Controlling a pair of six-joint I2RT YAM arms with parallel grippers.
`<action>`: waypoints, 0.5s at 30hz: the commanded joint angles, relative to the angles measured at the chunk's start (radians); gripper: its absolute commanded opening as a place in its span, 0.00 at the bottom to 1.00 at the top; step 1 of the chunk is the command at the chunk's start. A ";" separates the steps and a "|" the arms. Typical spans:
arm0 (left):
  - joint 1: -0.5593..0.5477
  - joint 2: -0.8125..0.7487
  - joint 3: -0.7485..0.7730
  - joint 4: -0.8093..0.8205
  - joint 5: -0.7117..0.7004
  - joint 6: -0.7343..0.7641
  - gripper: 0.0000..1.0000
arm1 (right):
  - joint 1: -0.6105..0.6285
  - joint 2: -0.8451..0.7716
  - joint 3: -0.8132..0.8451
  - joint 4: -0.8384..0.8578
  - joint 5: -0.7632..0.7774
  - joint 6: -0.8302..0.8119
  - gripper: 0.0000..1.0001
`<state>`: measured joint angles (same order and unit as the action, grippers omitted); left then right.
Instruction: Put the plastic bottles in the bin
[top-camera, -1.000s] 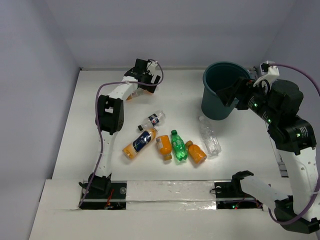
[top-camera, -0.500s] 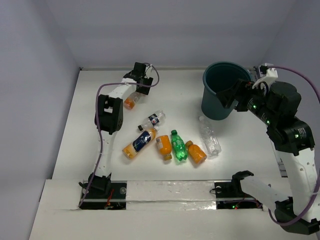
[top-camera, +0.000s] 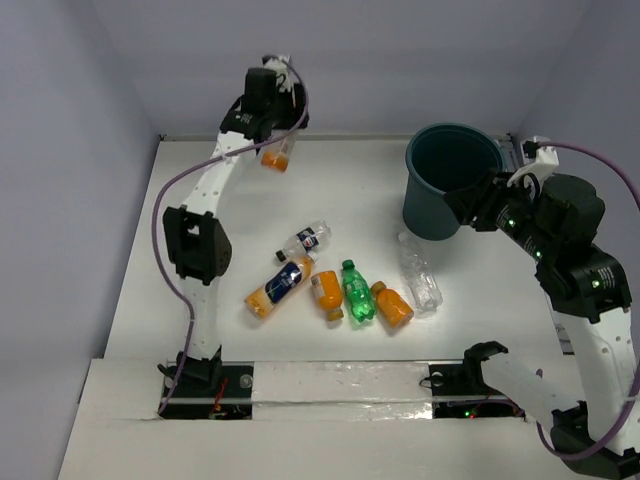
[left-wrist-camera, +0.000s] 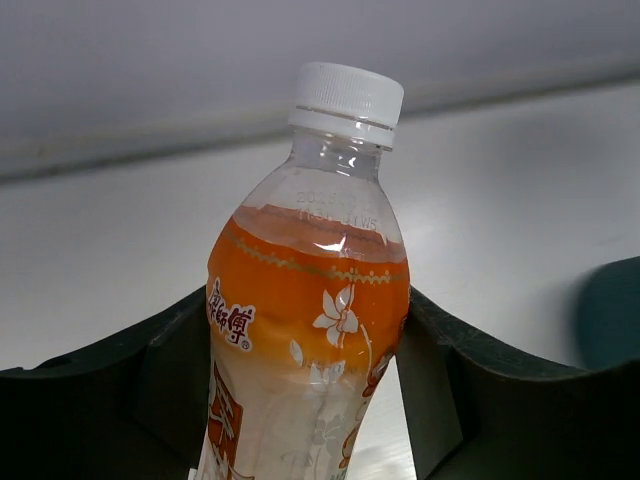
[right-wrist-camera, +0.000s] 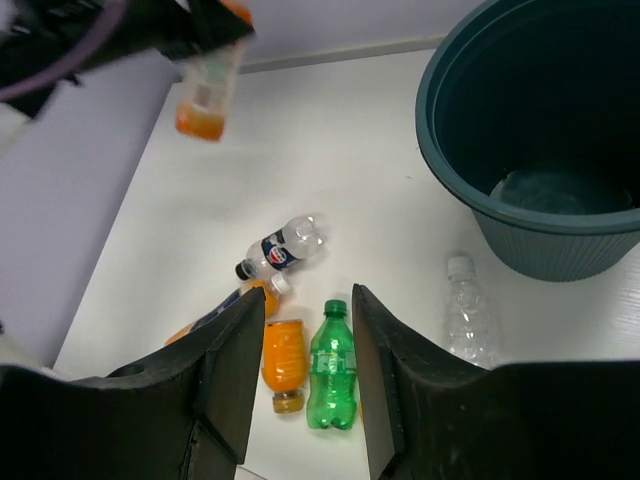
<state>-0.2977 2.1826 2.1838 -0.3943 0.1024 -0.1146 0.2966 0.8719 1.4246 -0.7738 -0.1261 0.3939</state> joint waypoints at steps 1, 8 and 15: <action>-0.078 -0.222 0.077 0.178 0.141 -0.201 0.45 | 0.009 -0.027 -0.013 0.041 0.022 0.016 0.46; -0.234 -0.242 0.040 0.623 0.189 -0.488 0.45 | 0.009 -0.071 -0.016 0.019 0.042 0.039 0.47; -0.397 -0.081 0.204 0.819 0.031 -0.491 0.47 | 0.009 -0.134 -0.044 -0.004 0.062 0.059 0.47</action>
<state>-0.6552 2.0258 2.3371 0.2806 0.2146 -0.5705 0.2966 0.7643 1.3914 -0.7784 -0.0860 0.4374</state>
